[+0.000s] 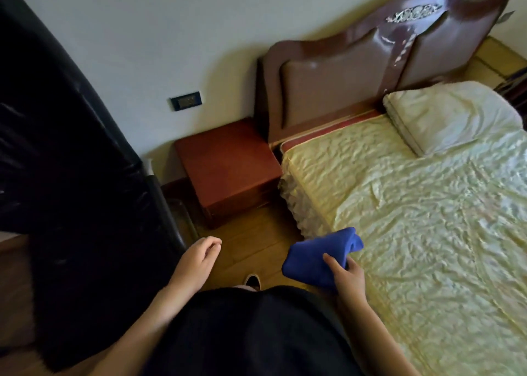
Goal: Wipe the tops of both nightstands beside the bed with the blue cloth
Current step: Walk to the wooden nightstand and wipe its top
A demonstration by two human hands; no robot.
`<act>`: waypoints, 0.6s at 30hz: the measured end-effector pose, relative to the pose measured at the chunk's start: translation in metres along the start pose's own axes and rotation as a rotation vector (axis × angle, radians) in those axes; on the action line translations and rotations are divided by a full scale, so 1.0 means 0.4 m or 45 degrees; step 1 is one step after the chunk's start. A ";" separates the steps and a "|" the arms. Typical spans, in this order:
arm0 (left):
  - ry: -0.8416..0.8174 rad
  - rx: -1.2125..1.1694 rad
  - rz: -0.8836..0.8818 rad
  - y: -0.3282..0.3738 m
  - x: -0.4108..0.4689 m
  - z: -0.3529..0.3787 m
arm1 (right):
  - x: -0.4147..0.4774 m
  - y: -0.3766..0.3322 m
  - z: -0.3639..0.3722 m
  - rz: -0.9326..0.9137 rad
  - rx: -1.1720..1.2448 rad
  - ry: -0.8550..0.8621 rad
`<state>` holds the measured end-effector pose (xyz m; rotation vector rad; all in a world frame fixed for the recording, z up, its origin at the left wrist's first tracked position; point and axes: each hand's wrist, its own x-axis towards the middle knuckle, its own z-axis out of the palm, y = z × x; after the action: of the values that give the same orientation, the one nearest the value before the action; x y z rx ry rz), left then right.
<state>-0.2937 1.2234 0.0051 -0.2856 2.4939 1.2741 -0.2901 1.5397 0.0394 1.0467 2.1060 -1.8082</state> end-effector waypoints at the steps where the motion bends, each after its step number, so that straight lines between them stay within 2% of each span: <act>1: 0.006 -0.005 0.004 0.021 0.033 -0.005 | 0.035 -0.025 0.001 0.004 -0.020 0.012; 5: 0.059 -0.022 -0.007 0.089 0.140 -0.015 | 0.173 -0.122 0.020 0.012 -0.069 -0.010; 9: 0.144 -0.059 -0.093 0.122 0.248 -0.014 | 0.338 -0.222 0.081 -0.002 -0.198 -0.123; 18: 0.412 -0.210 -0.382 0.138 0.512 0.002 | 0.697 -0.411 0.346 -0.145 -0.467 -0.453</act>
<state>-0.5009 1.2501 -0.0307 -0.9360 2.4724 1.3954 -0.6368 1.5188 -0.0173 0.4850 2.1847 -1.4386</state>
